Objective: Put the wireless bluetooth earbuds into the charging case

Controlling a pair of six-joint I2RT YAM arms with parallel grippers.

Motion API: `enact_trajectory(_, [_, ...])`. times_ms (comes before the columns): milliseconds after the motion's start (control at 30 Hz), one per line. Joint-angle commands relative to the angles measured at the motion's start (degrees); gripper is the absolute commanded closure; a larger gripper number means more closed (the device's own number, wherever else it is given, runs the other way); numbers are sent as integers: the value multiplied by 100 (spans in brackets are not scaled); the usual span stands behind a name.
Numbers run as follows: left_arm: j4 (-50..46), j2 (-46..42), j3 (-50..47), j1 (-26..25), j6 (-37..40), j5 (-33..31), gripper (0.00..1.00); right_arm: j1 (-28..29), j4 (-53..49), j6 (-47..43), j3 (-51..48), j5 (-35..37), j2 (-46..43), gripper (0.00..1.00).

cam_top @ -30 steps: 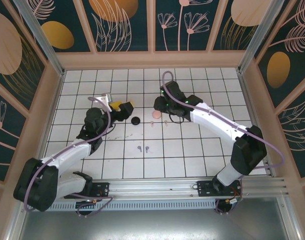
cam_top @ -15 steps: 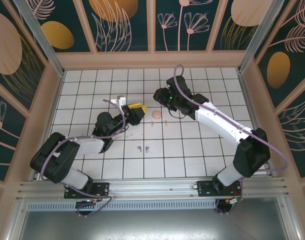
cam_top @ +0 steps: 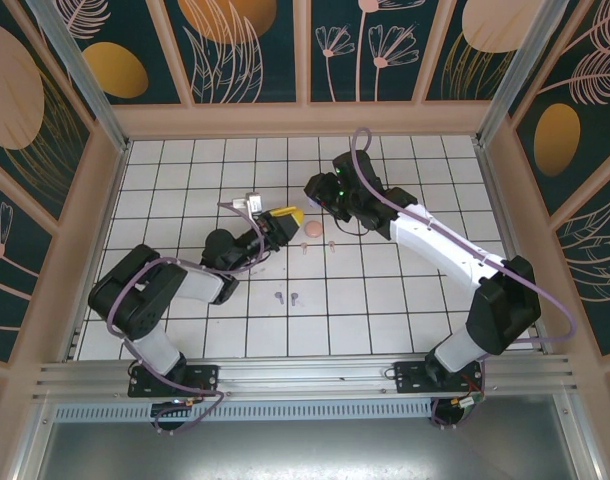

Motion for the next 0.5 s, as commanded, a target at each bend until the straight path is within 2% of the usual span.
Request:
enact_trajectory(0, [488, 218, 238, -86, -111, -63, 55, 47, 205, 108, 45, -33, 84, 68])
enact_trajectory(467, [457, 615, 635, -249, -116, -233, 60, 102, 231, 115, 133, -62, 196, 68])
